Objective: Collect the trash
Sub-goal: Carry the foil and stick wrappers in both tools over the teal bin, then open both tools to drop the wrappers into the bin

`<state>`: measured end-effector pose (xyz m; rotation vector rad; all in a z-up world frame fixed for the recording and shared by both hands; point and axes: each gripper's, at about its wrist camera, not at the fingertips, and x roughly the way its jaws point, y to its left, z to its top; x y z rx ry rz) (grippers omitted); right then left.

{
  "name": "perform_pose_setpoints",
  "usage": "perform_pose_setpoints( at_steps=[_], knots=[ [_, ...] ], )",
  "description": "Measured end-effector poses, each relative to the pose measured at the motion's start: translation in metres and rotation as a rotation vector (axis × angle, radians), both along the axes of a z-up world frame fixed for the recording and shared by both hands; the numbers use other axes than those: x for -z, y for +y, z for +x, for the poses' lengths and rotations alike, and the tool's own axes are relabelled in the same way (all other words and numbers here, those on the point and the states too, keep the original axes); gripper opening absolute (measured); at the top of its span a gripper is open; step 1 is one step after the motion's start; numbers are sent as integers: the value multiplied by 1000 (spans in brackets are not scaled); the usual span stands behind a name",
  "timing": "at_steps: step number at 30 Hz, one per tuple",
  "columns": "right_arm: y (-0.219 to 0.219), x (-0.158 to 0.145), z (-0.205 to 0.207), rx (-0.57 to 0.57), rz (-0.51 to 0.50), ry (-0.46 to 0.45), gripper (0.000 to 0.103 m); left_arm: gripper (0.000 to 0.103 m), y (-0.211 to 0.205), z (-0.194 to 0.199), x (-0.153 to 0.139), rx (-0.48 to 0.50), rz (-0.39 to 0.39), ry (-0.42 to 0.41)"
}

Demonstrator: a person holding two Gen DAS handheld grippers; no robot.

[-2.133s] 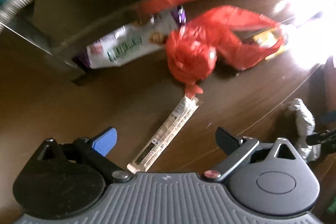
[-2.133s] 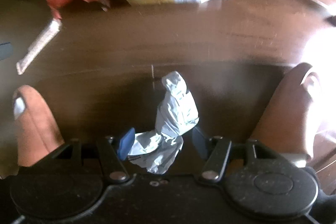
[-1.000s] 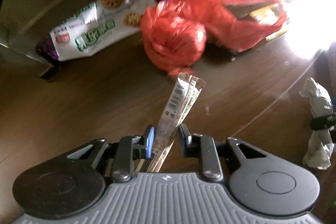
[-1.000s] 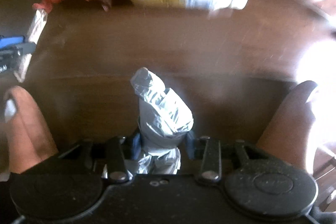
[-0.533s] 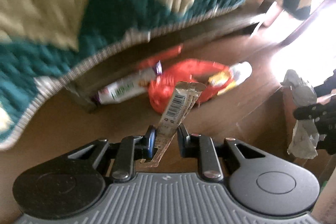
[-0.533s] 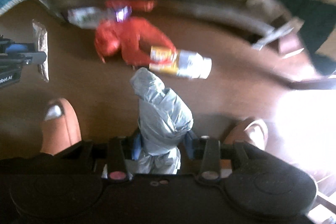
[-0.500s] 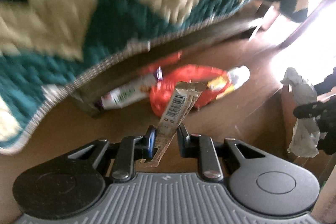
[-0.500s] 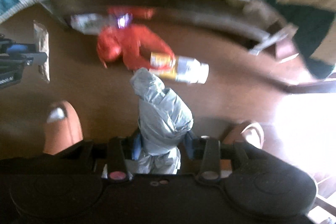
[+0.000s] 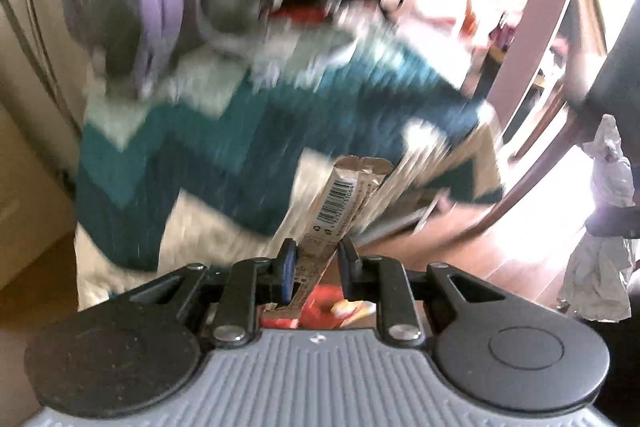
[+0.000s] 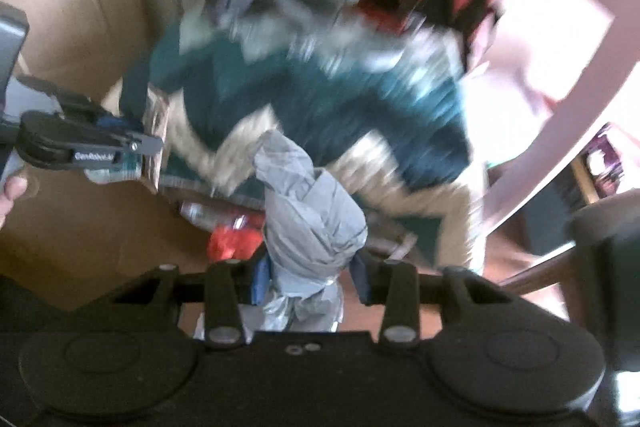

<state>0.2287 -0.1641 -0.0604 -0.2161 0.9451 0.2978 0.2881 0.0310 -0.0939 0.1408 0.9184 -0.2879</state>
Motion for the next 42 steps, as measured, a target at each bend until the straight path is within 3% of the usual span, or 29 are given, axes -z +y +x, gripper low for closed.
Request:
perform_pose_setpoints(
  at_steps=[7, 11, 20, 24, 31, 34, 42],
  knots=[
    [-75, -105, -29, 66, 10, -215, 39, 21, -92, -15, -113, 64, -61, -137],
    [-124, -148, -39, 127, 3, -320, 39, 21, -153, -26, -170, 118, -87, -223],
    [-236, -218, -53, 311, -75, -486, 39, 21, -297, -35, -269, 245, -191, -355],
    [-286, -226, -53, 425, -106, -528, 39, 21, -358, -40, -303, 315, -253, -384],
    [-361, -220, -54, 593, -50, -534, 40, 21, -451, -28, -316, 380, -329, -367],
    [-375, -210, -53, 617, -42, -523, 40, 21, -483, -20, -302, 398, -341, -324],
    [-389, -172, -42, 631, -14, -467, 42, 21, -526, -9, -248, 421, -260, -232]
  ],
)
